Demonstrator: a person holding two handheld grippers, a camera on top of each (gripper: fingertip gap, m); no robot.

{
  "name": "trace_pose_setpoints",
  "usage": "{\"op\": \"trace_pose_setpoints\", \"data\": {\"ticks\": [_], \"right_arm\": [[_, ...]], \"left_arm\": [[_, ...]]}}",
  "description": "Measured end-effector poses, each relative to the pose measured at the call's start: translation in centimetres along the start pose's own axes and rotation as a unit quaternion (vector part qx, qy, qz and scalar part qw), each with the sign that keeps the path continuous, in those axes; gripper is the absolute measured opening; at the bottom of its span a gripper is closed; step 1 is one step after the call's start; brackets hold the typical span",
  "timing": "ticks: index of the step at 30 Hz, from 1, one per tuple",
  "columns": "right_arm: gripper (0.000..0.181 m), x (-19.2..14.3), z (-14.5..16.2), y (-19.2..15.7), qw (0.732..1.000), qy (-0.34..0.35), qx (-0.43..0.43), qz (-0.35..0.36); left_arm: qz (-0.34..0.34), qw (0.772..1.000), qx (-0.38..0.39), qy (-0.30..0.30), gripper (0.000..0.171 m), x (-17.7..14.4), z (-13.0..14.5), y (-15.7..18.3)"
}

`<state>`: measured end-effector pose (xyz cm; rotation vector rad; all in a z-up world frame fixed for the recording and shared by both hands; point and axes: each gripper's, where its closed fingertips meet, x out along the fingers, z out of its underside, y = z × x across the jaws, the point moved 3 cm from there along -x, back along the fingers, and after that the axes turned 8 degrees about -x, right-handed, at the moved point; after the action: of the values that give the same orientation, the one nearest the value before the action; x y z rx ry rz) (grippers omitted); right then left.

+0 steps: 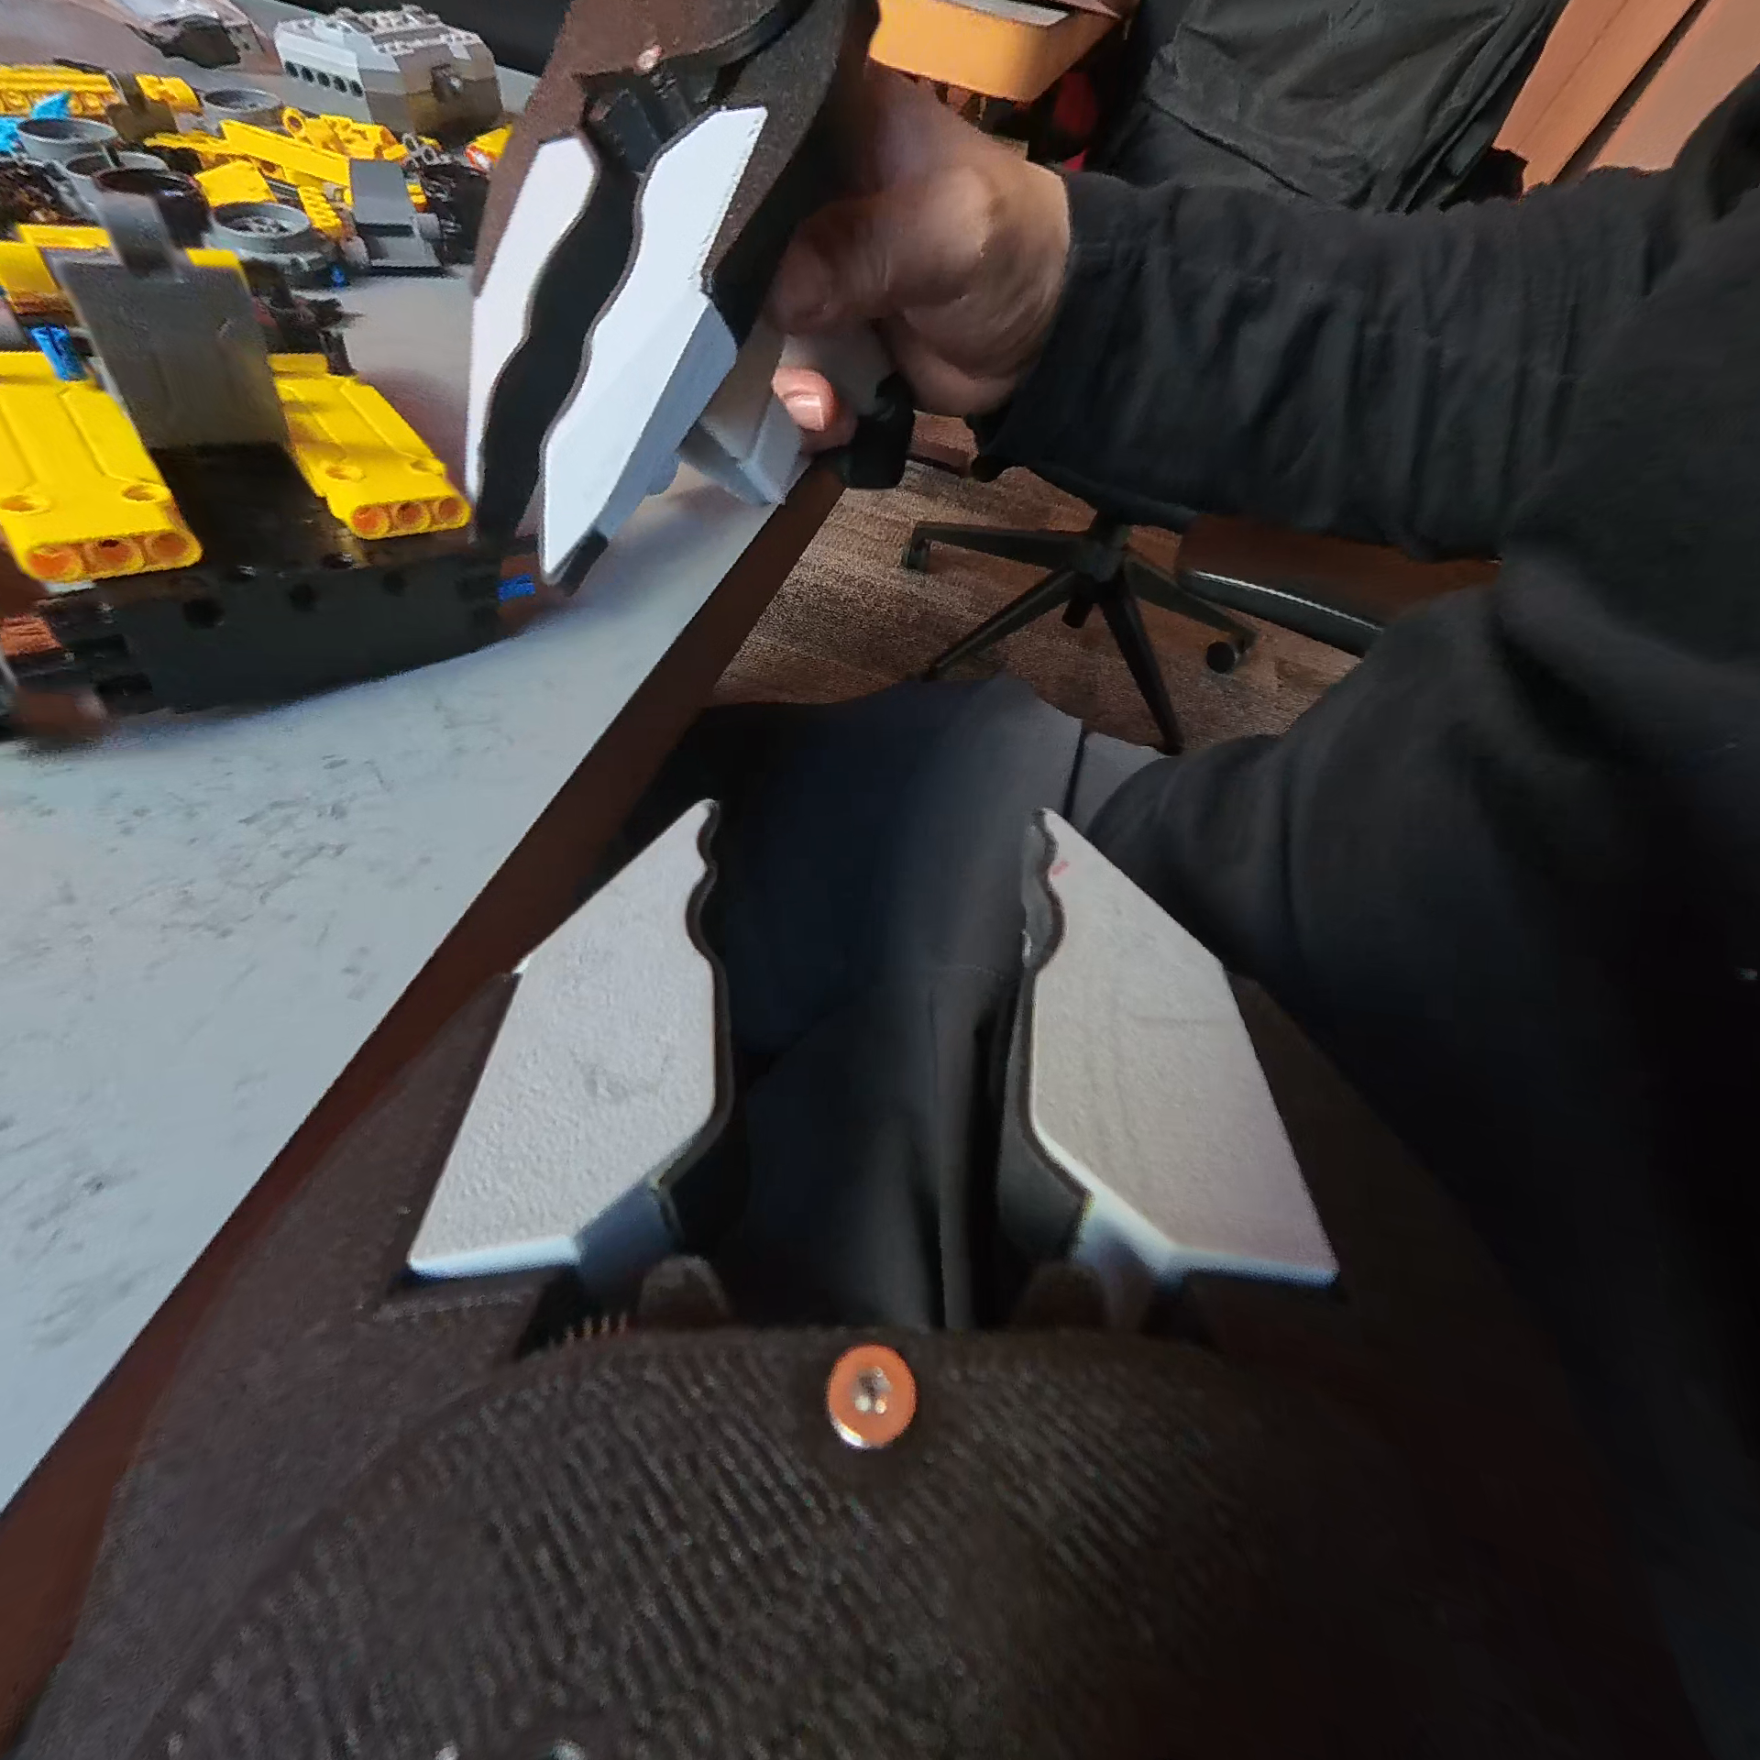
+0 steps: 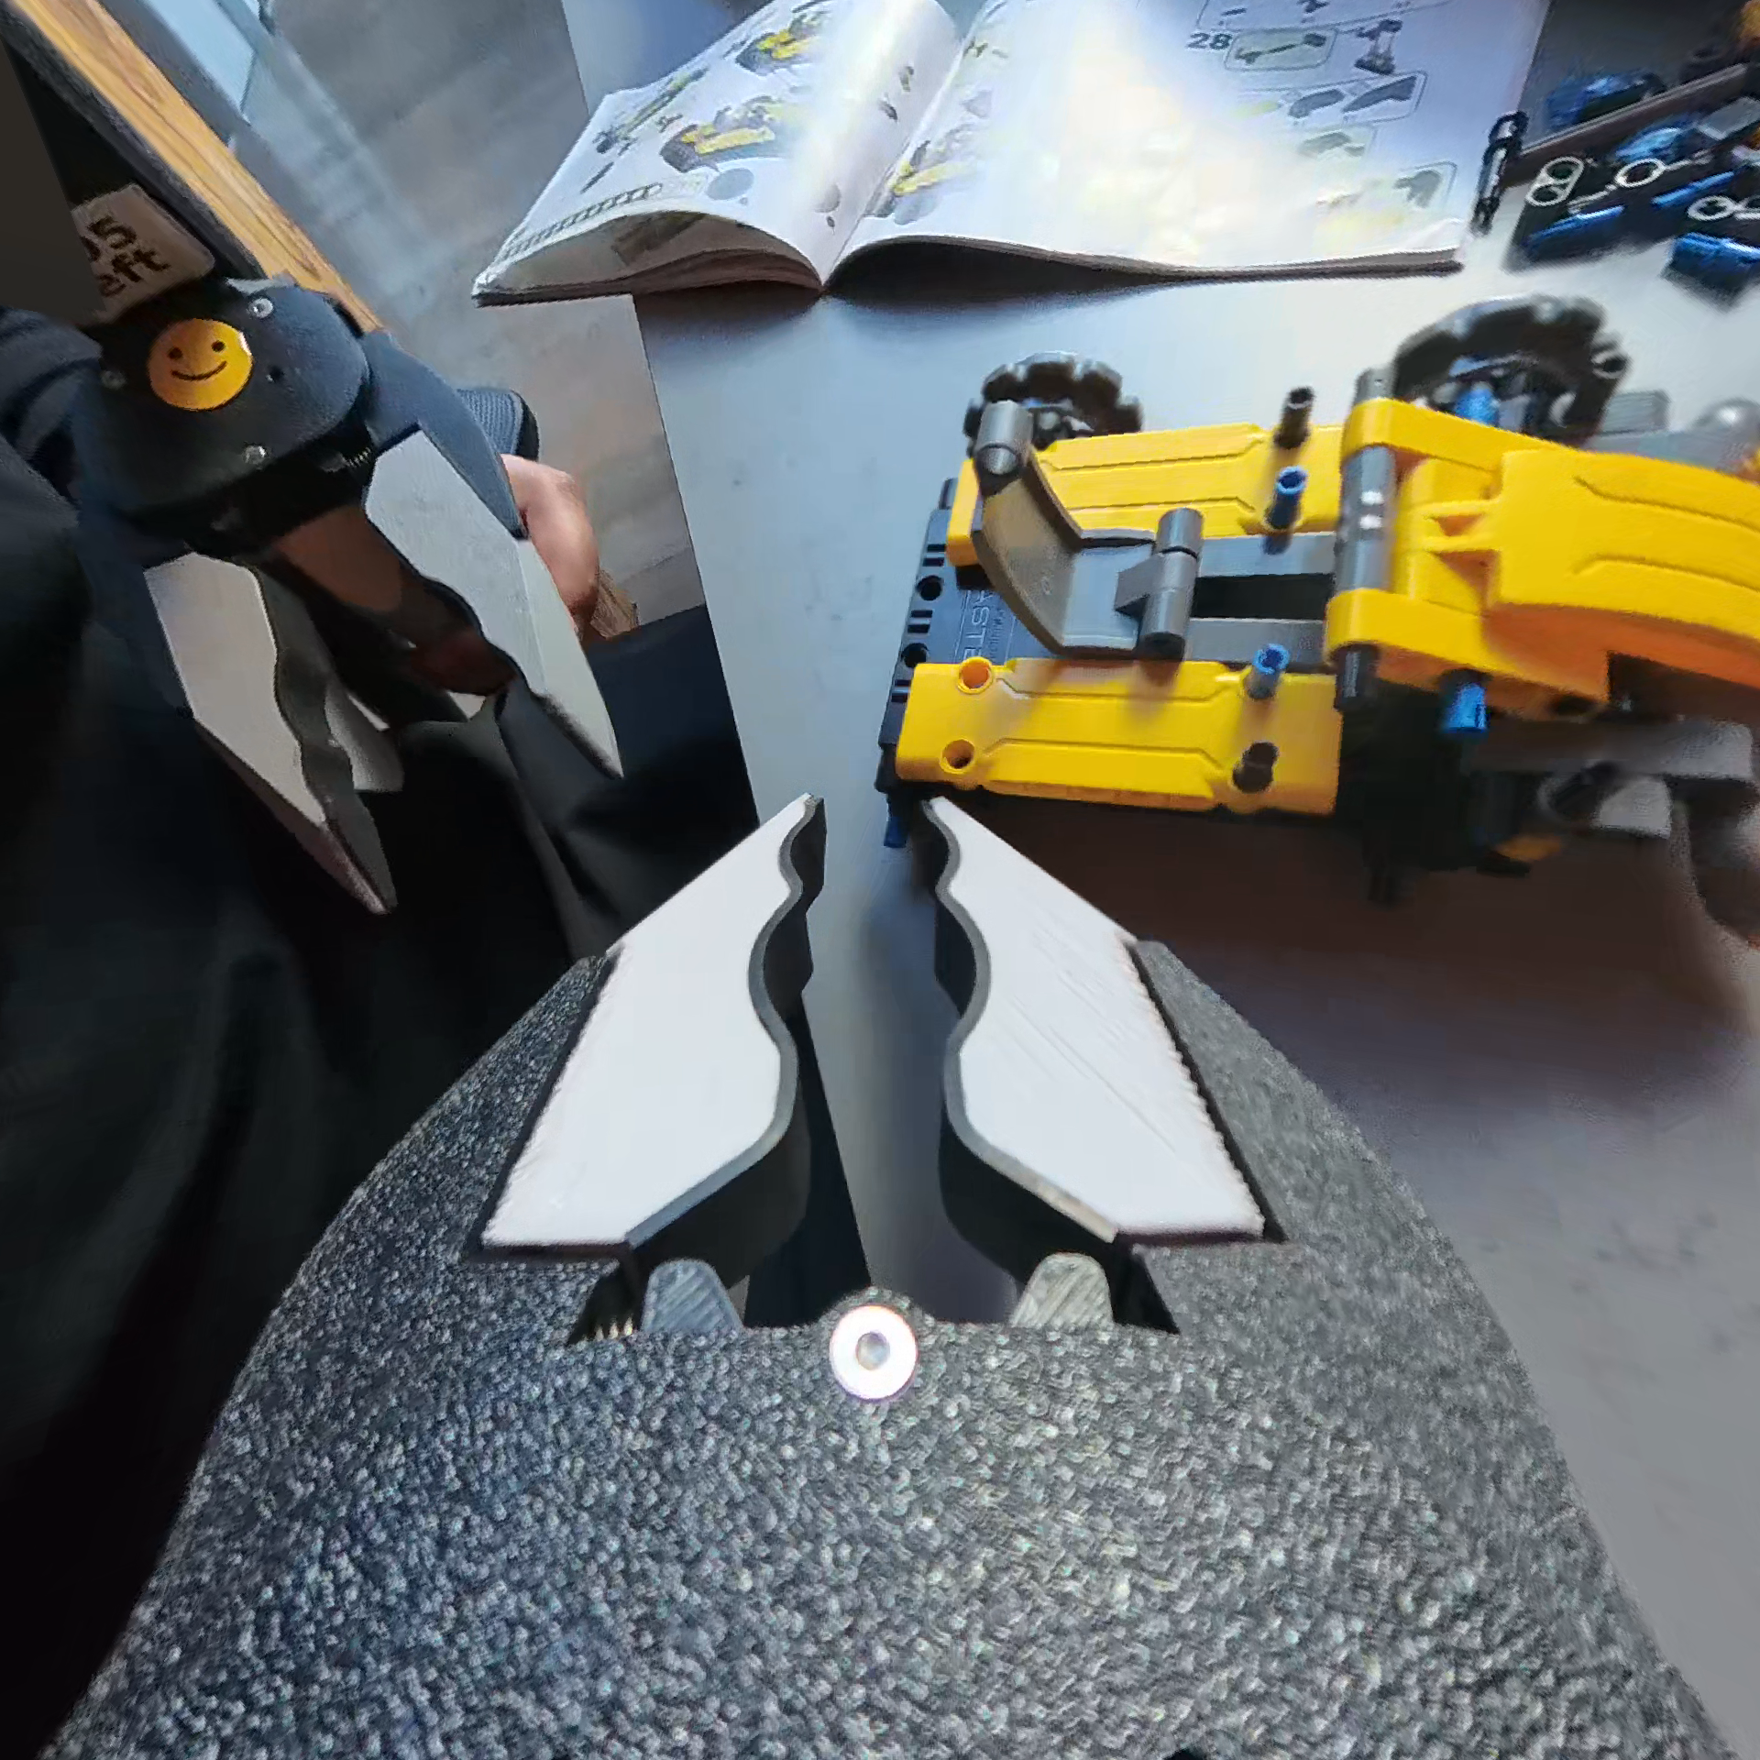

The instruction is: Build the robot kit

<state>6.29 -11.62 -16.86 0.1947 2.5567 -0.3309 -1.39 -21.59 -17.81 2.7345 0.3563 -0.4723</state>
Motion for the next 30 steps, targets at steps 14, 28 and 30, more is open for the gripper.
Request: {"op": "trace_pose_setpoints", "data": {"ticks": [14,28,30], "right_arm": [[0.019,2.2,-2.8,-2.0,0.998,0.029,-0.039,-0.041],[0.02,0.1,-1.6,-0.5,0.999,0.035,-0.027,0.006],[0.02,0.5,-1.4,-0.5,0.999,0.021,-0.029,0.007]], "left_arm": [[0.002,1.0,-0.003,0.005,0.059,-0.3,-0.2,0.2],[0.007,1.0,-0.002,-0.003,0.058,0.0,0.1,0.4],[0.007,1.0,-0.002,-0.003,0.058,0.0,0.1,0.4]]}}
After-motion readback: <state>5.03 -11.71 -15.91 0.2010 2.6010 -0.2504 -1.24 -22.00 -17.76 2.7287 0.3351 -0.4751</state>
